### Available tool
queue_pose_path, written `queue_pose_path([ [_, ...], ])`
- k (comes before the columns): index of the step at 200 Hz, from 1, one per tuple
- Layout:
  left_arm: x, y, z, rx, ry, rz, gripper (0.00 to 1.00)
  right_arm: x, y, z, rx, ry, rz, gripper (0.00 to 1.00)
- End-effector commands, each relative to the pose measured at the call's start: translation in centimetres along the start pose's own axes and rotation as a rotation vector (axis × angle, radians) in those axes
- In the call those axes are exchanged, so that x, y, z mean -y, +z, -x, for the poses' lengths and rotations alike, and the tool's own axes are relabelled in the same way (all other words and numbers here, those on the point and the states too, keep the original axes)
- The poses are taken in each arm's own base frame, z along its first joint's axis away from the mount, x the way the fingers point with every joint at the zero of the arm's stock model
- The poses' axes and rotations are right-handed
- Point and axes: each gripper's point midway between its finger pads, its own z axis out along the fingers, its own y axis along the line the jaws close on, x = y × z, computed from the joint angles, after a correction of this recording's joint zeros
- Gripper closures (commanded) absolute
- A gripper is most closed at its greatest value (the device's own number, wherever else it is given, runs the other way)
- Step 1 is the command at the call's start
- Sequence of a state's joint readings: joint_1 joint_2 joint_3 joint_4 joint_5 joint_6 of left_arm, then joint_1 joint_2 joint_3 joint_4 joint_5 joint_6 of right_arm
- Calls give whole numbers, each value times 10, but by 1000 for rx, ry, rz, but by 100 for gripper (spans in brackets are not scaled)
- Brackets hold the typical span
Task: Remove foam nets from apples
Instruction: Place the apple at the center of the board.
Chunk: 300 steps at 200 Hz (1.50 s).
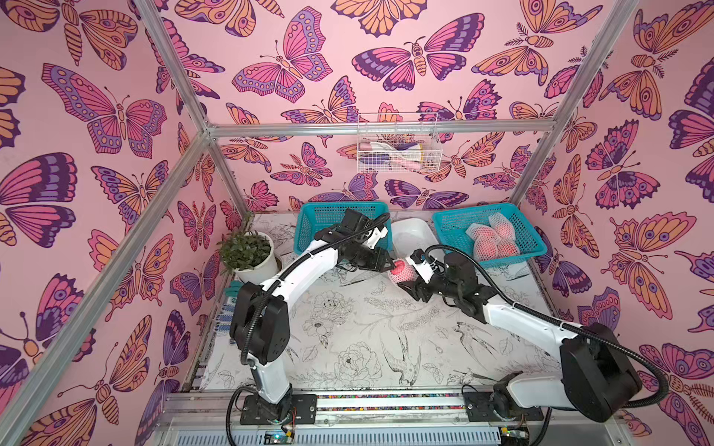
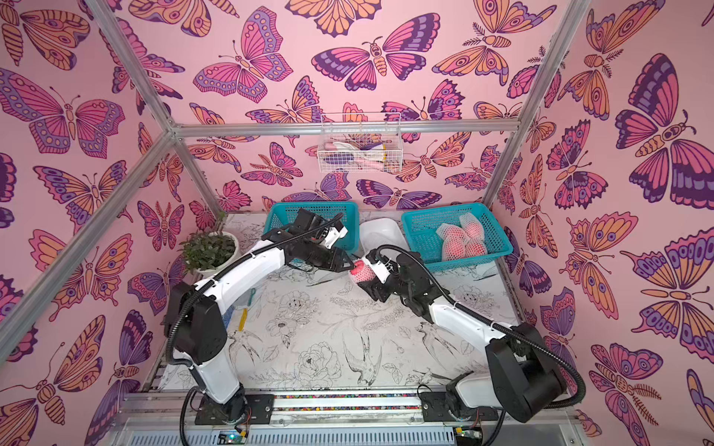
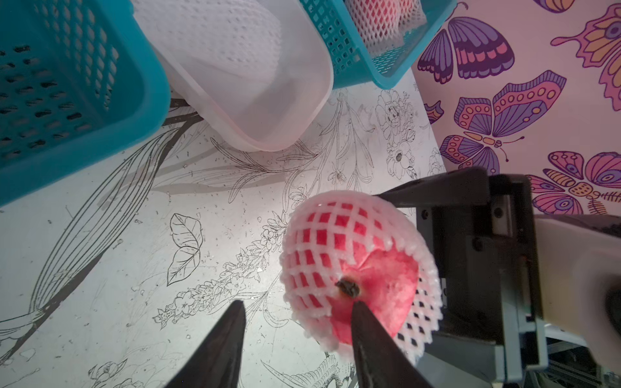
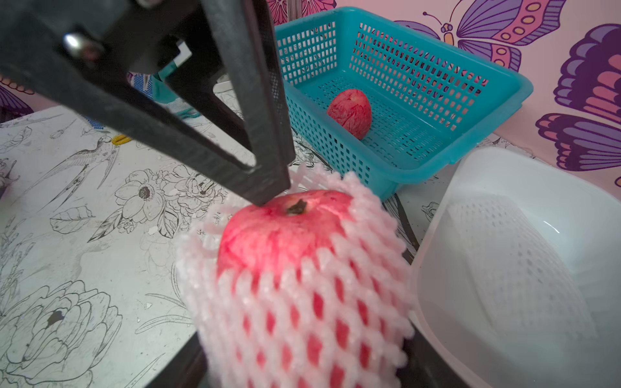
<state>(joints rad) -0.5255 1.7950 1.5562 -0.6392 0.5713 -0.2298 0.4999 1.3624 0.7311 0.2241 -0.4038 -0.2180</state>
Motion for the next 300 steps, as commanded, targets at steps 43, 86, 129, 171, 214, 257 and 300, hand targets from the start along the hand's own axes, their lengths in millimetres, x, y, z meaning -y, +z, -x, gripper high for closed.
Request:
queue_pose_path([
  [43,-1,15,-7,-37,-29,-63,69,-3,3,4,15,-47,1,50],
  [86,-1,18,-11,-49,-35,-76,92,-7,8,4,9,-59,5,50],
  [129,-6,20,-14,-60,-38,-81,100,-8,14,4,1,-66,22,50],
  [171,-11,24,-24,-86,-40,-86,100,-13,24,-4,-17,-54,59,49],
  [214,-20,34,-44,-139,-67,-90,100,-21,35,-27,-38,-46,110,43],
  [257,-30,48,-58,-188,-94,-97,100,-27,48,-56,-94,-13,152,40],
  [300,-38,62,-68,-229,-127,-107,100,-29,53,-81,-141,12,156,35],
])
